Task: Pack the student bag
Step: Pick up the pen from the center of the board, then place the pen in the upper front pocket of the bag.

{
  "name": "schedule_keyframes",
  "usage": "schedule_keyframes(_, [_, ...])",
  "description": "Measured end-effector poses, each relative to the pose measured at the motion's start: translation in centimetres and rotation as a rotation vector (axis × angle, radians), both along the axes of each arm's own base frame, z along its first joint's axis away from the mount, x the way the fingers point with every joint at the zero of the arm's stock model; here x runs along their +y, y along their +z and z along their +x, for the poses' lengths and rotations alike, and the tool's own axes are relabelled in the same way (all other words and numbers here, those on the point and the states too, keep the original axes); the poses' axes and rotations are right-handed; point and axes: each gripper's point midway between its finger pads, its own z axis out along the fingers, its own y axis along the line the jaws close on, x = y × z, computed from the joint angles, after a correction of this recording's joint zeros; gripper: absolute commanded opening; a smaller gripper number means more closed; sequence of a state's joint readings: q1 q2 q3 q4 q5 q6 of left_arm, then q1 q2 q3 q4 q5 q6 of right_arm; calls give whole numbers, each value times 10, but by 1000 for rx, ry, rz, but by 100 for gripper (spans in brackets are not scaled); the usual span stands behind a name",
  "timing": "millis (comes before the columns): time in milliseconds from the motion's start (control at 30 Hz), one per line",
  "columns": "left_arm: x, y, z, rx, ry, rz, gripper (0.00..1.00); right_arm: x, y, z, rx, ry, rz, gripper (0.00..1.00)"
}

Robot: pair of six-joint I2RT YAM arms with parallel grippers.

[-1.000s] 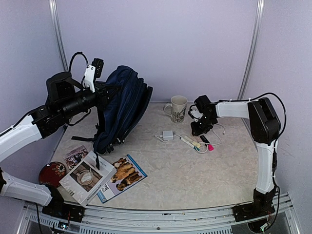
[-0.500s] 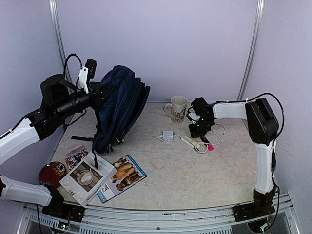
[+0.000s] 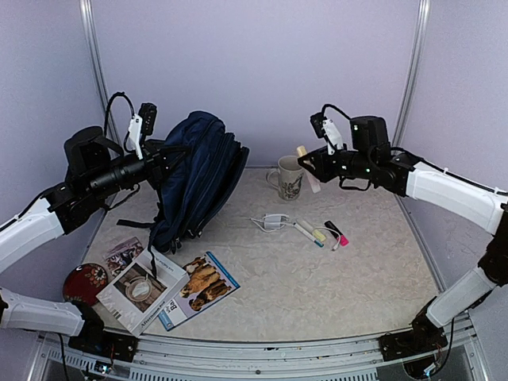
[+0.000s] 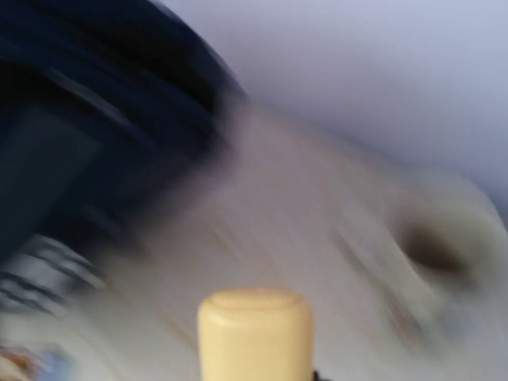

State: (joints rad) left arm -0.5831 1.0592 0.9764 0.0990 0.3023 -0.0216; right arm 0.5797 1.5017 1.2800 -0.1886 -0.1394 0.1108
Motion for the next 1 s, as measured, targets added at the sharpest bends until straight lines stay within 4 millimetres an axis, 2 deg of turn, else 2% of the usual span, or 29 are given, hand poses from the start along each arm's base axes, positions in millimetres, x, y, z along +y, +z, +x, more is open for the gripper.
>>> schedule_keyframes(133, [-1,-1,-1,1,-8,0,0,46,79,-39,-231,202,186,0])
schedule_keyframes(267, [-2,-2,-1,2,-14,-1,0,78,113,-56,-334,332,290,0])
schedule_keyframes(400, [-3,-3,-2,4,-20,-3,0,105,128,-80,-426,500,413,0])
schedule_keyframes(533, [-3,-3,-2,7,-20,-5,0,139,131,-114,-533,663,523,0])
schedule_keyframes(633, [-3,-4,-2,8,-21,-5,0,158,124,-126,-586,729,599,0])
schedule_keyframes(867, [-3,-3,-3,6,-23,-6,0,181,81,-107,-570,732,621,0])
schedule_keyframes(1000, [-1,-4,-5,3,-24,-8,0,178,76,-102,-623,699,571,0])
